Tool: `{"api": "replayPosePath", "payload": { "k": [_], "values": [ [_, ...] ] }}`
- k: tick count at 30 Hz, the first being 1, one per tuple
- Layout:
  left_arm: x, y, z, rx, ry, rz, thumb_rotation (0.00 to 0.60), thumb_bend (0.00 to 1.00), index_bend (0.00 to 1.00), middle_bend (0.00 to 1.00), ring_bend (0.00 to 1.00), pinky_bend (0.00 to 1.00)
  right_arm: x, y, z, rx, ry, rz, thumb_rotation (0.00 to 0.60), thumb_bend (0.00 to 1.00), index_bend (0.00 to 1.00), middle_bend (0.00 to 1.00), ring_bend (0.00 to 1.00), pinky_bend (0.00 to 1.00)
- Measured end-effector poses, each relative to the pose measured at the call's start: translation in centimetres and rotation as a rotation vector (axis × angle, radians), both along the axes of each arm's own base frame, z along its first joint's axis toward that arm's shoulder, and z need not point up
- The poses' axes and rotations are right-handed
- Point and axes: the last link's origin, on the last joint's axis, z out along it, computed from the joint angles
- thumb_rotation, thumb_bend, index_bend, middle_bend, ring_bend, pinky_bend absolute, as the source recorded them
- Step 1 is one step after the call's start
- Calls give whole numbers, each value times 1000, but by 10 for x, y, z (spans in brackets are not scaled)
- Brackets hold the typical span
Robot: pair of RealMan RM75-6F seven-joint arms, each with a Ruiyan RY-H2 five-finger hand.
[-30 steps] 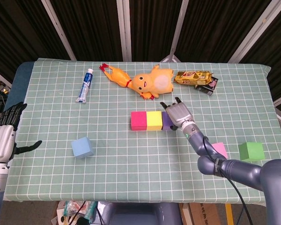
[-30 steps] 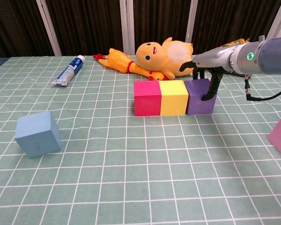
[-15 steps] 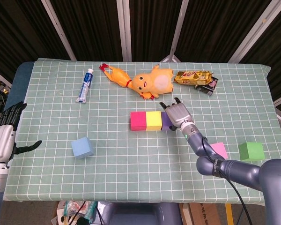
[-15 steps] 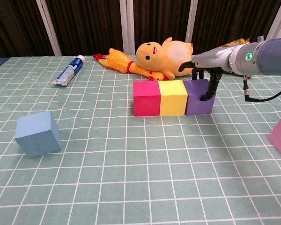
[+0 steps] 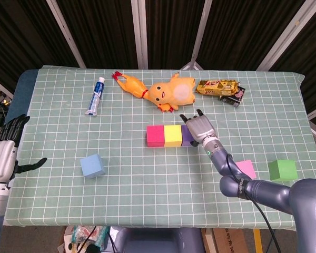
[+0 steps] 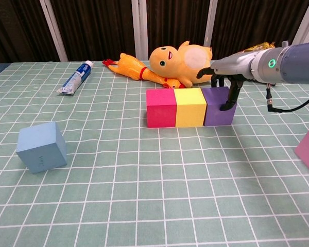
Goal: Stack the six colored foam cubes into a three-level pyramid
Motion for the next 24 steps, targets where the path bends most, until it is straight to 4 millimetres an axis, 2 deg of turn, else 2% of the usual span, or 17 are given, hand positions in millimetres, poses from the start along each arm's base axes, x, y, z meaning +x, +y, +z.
{"api": "replayPosePath", "payload": {
  "k": [5, 10, 24],
  "values": [
    [0, 0, 0, 1, -1, 0, 600, 109, 0, 19, 0, 19, 1, 0, 0, -5, -2, 1, 600, 274, 0, 332, 284, 0],
    [0, 0, 0, 1, -1, 0, 600, 109, 0, 19, 0, 19, 2, 1, -1, -5, -5, -3, 600, 274, 0, 243, 281, 0],
    [0, 0, 1, 2, -4, -2, 600, 109, 0, 18, 0, 19, 0, 5, -2, -3, 7, -28, 600, 274, 0, 102, 195, 0]
  ]
}}
